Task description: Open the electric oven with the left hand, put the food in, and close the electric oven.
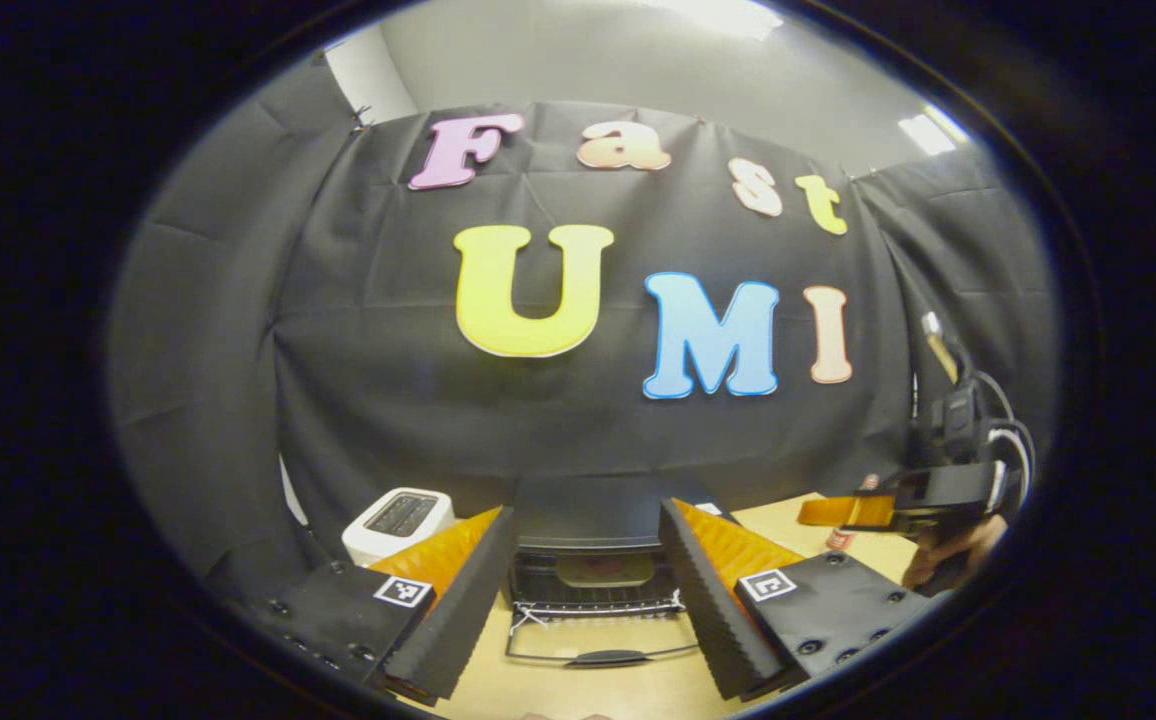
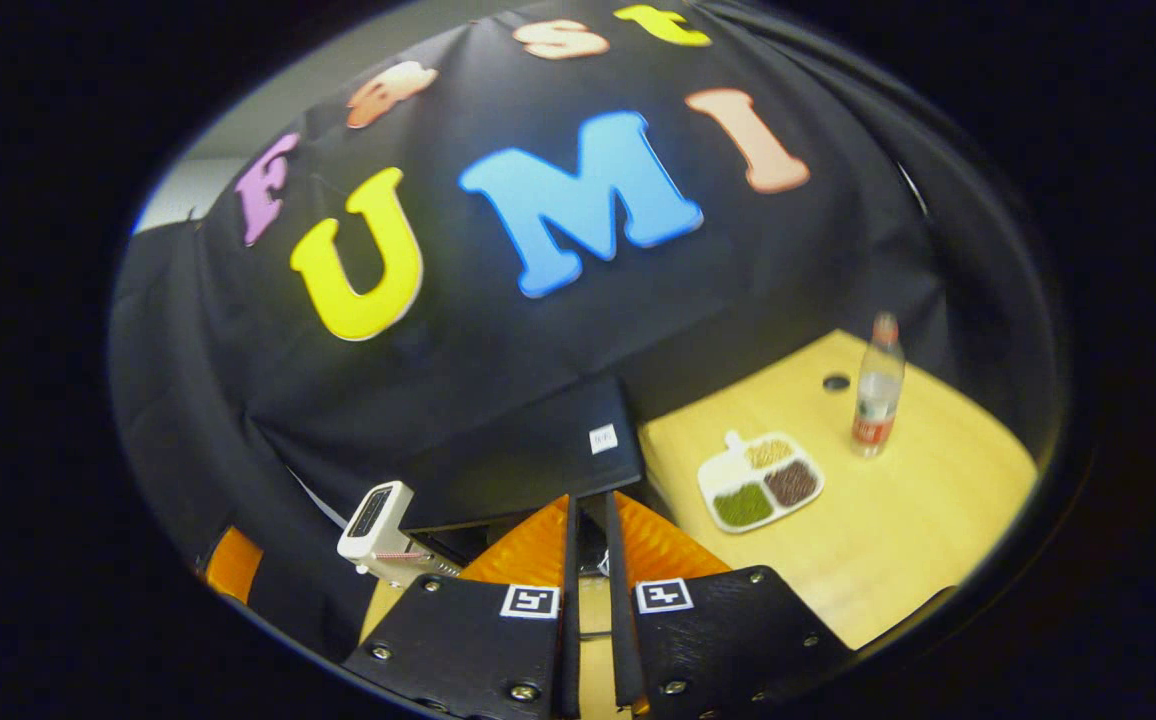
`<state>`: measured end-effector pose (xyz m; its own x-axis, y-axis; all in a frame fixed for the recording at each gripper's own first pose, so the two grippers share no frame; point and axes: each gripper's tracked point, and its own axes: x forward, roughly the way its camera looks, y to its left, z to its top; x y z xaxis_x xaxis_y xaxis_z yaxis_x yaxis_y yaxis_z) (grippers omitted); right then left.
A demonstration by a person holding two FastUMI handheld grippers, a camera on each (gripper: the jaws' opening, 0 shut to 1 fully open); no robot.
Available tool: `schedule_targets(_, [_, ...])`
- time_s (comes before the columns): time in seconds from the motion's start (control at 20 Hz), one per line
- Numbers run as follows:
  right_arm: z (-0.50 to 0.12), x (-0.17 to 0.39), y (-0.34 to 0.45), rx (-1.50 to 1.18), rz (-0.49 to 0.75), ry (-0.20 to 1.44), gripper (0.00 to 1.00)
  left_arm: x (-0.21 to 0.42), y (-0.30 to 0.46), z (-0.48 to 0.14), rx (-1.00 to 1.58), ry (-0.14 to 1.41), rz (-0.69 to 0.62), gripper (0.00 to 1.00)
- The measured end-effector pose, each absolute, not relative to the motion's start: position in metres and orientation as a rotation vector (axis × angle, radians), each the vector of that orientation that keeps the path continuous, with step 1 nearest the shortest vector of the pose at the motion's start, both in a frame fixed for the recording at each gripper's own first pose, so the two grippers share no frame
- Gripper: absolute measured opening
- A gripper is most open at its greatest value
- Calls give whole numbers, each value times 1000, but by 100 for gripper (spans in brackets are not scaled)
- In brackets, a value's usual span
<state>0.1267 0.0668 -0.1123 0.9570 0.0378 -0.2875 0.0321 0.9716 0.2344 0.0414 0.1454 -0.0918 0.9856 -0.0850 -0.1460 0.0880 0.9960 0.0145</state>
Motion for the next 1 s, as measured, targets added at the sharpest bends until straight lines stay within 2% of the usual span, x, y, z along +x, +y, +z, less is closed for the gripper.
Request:
schedule_targets(0.1, [-68,108,54,154,10,183,13,41,128,-86,18,136,-105,96])
schedule_targets(0.25, [-22,82,38,103,-10,47,13,43,112,-86,19,128,-109,100])
schedule_targets(0.3, [-19,78,37,96,-8,36,18,45,110,-92,25,136,-102,96])
schedule_targets(0.35, [-22,74,35,88,-9,43,39,45,109,-97,26,149,-96,92])
schedule_targets(0.4, [-25,73,31,89,-15,57,59,46,107,-104,27,165,-94,96])
schedule_targets(0.45, [-26,72,28,95,-10,68,79,48,105,-113,33,188,-98,96])
schedule_targets(0.5, [-28,72,26,94,-6,79,84,50,103,-127,47,236,-99,97])
schedule_targets(0.75, [-32,73,5,60,-28,92,84,50,105,-221,35,541,-87,100])
schedule_targets(0.8, [-32,74,4,55,-24,95,84,46,109,-243,35,615,-77,92])
schedule_targets(0.85, [-35,73,1,50,-23,99,84,45,114,-263,36,677,-56,96])
schedule_targets(1.0, [-43,74,-7,34,-31,130,84,35,129,-311,21,848,-12,100])
